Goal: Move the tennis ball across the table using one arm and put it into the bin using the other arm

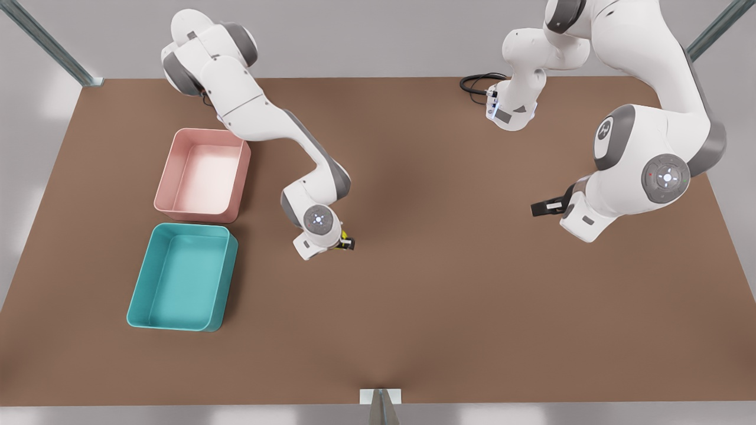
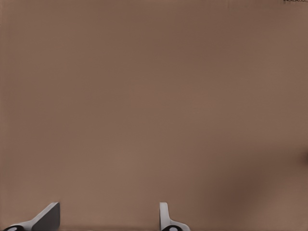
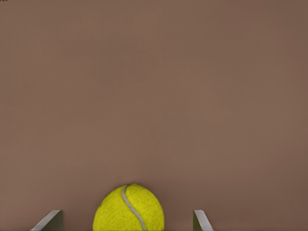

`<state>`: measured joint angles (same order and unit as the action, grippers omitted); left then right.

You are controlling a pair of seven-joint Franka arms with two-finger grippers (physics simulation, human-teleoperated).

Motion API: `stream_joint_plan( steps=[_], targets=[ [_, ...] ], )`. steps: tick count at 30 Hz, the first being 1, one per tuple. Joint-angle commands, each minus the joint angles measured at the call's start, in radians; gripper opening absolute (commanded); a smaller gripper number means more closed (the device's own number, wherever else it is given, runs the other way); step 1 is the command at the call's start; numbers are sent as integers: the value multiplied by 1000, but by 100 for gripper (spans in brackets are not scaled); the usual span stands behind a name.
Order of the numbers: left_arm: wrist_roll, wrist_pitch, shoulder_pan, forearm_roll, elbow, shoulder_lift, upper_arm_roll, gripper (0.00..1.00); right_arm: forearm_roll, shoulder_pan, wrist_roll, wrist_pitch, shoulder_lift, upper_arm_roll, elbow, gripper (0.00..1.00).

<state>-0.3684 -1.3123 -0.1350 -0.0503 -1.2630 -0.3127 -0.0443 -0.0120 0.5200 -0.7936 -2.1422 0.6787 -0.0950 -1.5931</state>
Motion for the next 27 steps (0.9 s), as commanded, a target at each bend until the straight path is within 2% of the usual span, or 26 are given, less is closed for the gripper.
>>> stream_joint_plan(
  steps=[1, 27],
  targets=[
    [-92, 1, 0, 3, 1, 0, 0, 100, -2, 14, -165, -93, -2, 1, -36, 100],
    [-90, 1, 2, 3, -1, -6, 0, 100, -31, 41, -151, -171, 64, 0, -82, 100]
  ],
)
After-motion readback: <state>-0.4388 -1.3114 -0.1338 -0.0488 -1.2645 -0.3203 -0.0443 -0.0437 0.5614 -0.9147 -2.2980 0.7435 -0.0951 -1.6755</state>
